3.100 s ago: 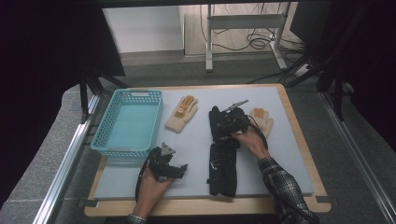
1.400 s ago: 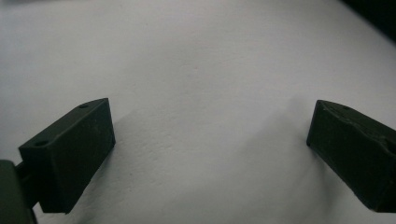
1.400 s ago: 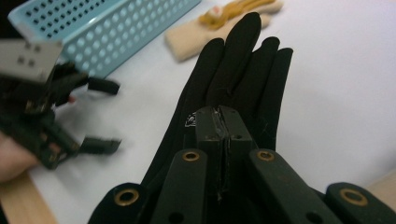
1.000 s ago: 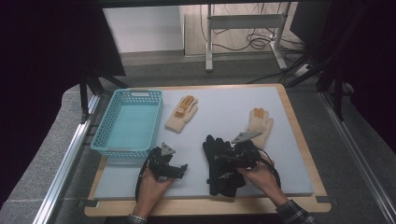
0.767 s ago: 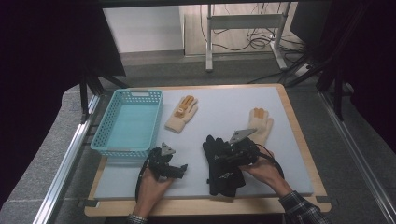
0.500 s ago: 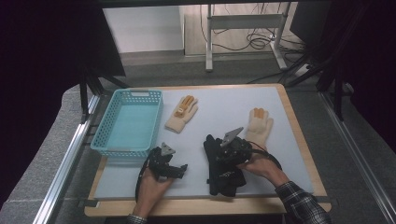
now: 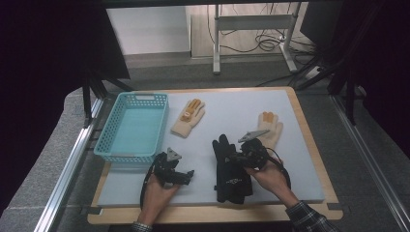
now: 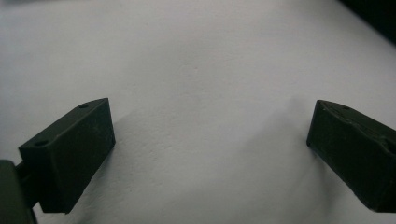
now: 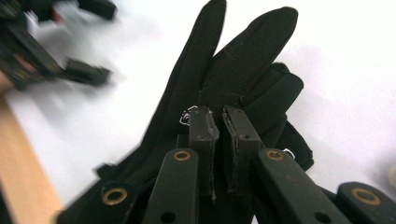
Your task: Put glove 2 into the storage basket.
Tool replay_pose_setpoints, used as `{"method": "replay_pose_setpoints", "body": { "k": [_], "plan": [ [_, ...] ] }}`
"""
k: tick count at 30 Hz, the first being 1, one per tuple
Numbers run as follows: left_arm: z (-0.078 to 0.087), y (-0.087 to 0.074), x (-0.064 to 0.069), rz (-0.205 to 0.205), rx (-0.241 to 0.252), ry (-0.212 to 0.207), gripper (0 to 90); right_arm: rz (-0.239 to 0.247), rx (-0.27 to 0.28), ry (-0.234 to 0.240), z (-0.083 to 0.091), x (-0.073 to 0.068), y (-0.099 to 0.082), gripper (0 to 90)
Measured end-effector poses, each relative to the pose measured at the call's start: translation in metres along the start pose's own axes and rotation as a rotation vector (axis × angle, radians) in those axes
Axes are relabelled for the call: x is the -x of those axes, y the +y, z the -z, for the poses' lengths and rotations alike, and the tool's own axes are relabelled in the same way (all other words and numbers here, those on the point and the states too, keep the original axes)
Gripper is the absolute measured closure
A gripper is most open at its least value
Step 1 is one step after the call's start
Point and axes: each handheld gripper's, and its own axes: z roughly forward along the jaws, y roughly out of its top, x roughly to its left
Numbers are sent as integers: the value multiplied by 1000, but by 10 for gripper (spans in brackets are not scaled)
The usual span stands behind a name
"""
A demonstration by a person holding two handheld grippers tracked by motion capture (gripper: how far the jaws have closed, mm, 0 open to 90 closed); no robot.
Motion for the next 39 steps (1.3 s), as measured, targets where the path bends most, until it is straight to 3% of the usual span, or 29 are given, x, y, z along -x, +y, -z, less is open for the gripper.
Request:
{"method": "replay_pose_setpoints", "body": {
  "k": [2,7,10,13,14,16,18,20,22,25,27,33,39],
  "plan": [
    [0,0,0,0,0,0,15,-51,34,-6,10,-6,1,816],
    [0,0,0,0,0,0,15,-102,90,-47,22,-23,1,815],
    [0,0,0,0,-2,-1,15,-171,116,-26,24,-26,-3,814],
    [0,0,0,-2,-4,-1,15,-197,117,-72,18,-27,-12,809],
    [0,0,0,2,0,0,15,-197,117,-72,18,-27,-12,809],
    [0,0,0,-2,-3,-1,15,-172,112,-128,10,-27,-19,790],
    [0,0,0,-1,-3,-1,15,-152,88,-145,3,-28,-24,757],
    [0,0,0,-2,-3,-1,15,-129,94,-157,-1,-27,-28,641],
    [0,0,0,-1,-3,-1,15,-107,121,-173,4,-24,-28,573],
    [0,0,0,0,-2,-1,15,-73,145,-197,14,-18,-25,546],
    [0,0,0,1,-1,-1,15,-46,141,-211,19,-12,-25,571],
    [0,0,0,-2,-4,-1,15,-28,119,-163,24,5,-40,797],
    [0,0,0,0,-3,-1,18,-4,57,-107,20,12,-66,857]
  ]
}}
